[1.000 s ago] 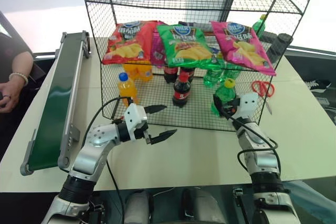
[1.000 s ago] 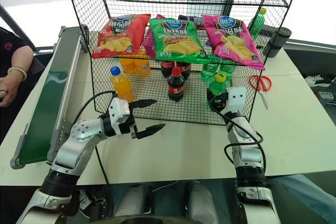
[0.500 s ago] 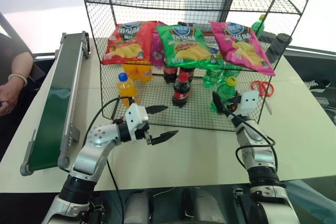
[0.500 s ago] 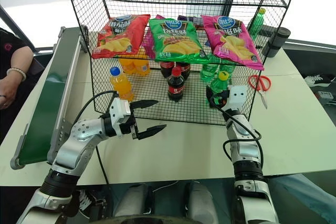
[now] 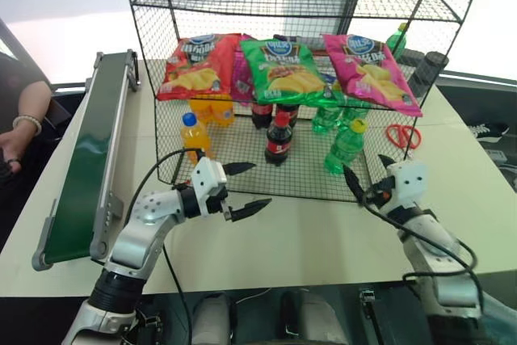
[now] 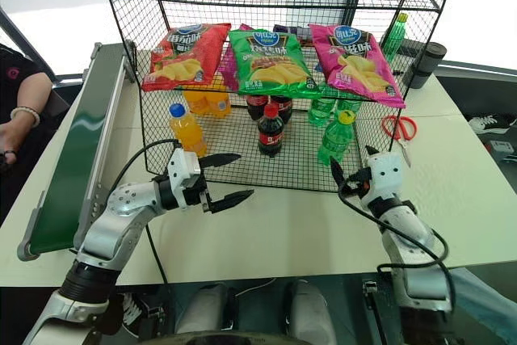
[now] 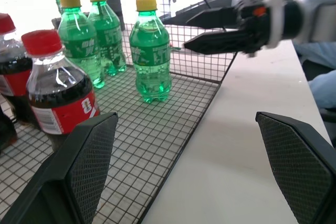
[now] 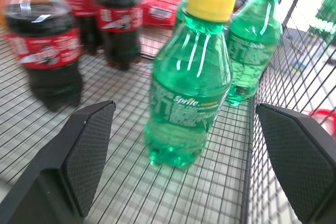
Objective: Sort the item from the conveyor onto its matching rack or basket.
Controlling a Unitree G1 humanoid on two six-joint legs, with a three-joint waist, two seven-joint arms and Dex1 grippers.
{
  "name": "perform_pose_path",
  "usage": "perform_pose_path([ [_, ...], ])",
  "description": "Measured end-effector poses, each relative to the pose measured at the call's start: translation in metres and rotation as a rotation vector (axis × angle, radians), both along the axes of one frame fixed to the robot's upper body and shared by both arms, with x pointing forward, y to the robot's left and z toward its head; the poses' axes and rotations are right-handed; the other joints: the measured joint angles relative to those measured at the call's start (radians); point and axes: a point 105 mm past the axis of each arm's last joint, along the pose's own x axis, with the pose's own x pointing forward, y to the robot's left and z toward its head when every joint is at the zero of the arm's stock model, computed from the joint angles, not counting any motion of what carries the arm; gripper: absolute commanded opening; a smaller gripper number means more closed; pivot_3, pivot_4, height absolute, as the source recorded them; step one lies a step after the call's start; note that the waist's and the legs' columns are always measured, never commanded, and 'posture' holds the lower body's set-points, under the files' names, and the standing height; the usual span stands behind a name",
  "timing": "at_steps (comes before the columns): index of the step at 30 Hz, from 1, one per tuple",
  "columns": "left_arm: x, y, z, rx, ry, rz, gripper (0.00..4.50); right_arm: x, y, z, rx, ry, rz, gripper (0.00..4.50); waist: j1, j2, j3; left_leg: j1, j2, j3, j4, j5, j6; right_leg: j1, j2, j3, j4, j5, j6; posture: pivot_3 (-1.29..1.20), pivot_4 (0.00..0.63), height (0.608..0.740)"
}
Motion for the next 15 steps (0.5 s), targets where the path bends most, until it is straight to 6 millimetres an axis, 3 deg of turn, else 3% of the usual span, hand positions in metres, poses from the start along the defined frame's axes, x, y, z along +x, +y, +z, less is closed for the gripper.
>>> perform_pose_path([
  [3, 0.003, 0.016, -0.003, 0.046, 0.005, 0.042, 4.50, -0.024, 0.000, 0.007, -0.054, 0.036, 0.081, 4.45, 0.002, 0.000, 0.000, 0.000, 0.000, -0.001, 0.000, 0.000, 0.000, 0.000, 0.000, 0.000, -0.001, 0.000, 0.000, 0.00, 0.150, 0.735],
  [8, 0.005, 0.045, -0.008, 0.096, 0.029, 0.126, 4.50, -0.050, -0.019, 0.013, -0.070, 0.101, 0.102, 4.45, 0.001, 0.000, -0.001, 0.000, 0.001, -0.001, 0.000, 0.000, 0.000, 0.001, 0.000, 0.000, -0.002, 0.000, 0.000, 0.00, 0.150, 0.735],
  [15, 0.006, 0.062, -0.020, 0.103, 0.072, 0.190, 4.50, -0.053, -0.031, 0.012, -0.080, 0.129, 0.098, 4.45, 0.002, 0.000, -0.001, 0.000, 0.001, -0.001, 0.000, 0.000, 0.000, 0.000, 0.000, 0.000, -0.002, 0.000, 0.000, 0.00, 0.150, 0.735],
])
